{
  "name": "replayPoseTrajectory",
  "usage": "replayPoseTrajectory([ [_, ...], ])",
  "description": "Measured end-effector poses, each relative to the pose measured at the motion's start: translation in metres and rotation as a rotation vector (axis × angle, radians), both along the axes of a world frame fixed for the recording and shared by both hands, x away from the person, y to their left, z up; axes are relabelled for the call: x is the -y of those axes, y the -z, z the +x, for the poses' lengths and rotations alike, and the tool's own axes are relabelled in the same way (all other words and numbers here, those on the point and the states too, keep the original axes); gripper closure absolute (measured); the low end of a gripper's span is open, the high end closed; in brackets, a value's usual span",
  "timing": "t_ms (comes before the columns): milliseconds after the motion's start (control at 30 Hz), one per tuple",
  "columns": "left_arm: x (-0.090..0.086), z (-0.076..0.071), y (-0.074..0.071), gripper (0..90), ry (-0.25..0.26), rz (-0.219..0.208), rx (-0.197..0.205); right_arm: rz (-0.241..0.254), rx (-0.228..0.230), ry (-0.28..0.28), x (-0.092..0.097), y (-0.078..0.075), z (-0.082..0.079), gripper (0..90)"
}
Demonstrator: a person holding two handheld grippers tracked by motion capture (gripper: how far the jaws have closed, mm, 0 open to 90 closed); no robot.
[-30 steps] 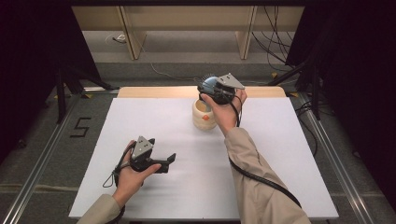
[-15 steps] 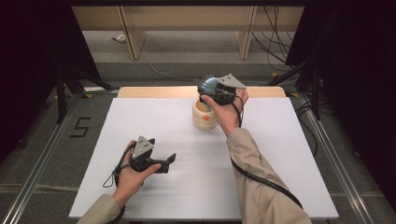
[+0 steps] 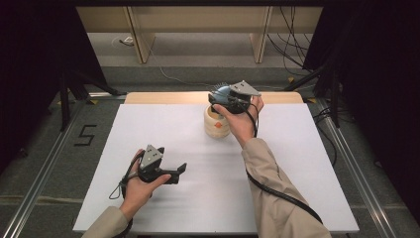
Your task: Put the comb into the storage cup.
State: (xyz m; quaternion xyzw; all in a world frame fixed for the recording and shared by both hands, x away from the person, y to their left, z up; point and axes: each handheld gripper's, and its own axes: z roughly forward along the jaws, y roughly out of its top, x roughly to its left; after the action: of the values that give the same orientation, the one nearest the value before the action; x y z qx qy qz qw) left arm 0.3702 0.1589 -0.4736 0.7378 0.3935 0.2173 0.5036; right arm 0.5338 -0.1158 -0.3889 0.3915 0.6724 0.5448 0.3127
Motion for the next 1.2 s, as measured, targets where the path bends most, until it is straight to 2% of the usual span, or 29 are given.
replayPoseTrajectory([
  [1200,0.0,0.0,0.0,0.0,-0.003,-0.002,0.002,-0.025,-0.018,-0.031,0.008,-0.001,-0.018,5.5],
])
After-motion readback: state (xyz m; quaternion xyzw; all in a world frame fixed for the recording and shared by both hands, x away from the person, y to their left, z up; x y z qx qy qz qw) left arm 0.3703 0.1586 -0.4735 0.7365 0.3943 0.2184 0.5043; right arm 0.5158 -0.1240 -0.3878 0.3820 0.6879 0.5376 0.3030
